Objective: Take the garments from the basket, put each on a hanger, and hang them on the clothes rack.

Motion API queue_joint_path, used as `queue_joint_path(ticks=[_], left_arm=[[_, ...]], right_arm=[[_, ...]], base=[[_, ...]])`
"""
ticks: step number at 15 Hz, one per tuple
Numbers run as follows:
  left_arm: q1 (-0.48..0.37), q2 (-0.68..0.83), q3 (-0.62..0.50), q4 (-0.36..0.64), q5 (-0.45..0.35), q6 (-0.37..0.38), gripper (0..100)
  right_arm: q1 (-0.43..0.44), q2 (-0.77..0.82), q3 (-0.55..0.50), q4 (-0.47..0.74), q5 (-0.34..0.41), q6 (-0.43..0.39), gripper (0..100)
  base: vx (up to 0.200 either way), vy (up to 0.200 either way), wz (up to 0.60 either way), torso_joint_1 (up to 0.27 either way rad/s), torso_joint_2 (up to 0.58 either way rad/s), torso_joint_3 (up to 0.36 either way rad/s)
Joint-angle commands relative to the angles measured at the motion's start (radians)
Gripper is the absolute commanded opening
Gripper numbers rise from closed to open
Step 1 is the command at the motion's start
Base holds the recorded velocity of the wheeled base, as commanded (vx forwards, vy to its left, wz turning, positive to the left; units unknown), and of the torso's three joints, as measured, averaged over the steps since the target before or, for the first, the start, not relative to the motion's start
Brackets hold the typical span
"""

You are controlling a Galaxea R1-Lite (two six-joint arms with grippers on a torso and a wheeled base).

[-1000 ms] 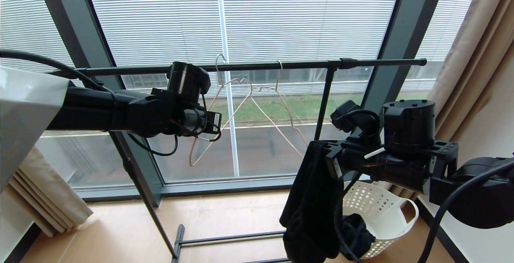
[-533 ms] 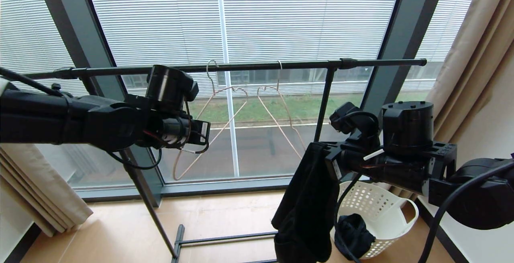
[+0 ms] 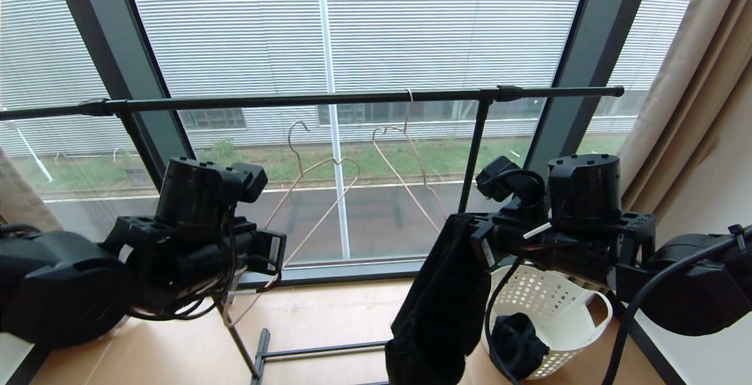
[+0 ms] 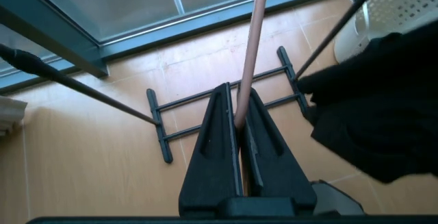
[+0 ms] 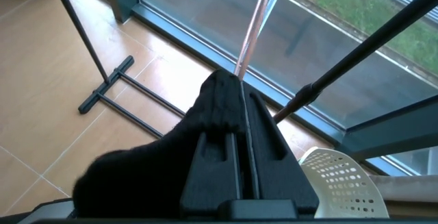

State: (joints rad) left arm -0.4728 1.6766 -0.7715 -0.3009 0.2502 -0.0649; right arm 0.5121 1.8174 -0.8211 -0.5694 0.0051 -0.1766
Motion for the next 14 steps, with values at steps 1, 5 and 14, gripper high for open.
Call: queue_joint_path(ticks=[1, 5, 14], left_arm=[[-0.067, -0.106, 0.144, -0.064, 0.0, 0.0, 0], [-0.179, -0.206, 0.316, -0.185, 0.001, 0.002, 0], [-0.302, -0.267, 0.397, -0.185, -0.002, 0.002, 0]], right_arm=[[0.0, 0.014, -0.003, 0.0, -0.001, 0.0, 0], [0.011, 0.019, -0.006, -0.001, -0.117, 0.0, 0], [0.02, 0.022, -0.056, -0.001, -0.287, -0.001, 0]], base=[[0.0, 0.0, 0.0, 0.0, 0.0, 0.0], [0.0, 0.0, 0.0, 0.0, 0.0, 0.0], [0.0, 0.0, 0.0, 0.0, 0.0, 0.0]])
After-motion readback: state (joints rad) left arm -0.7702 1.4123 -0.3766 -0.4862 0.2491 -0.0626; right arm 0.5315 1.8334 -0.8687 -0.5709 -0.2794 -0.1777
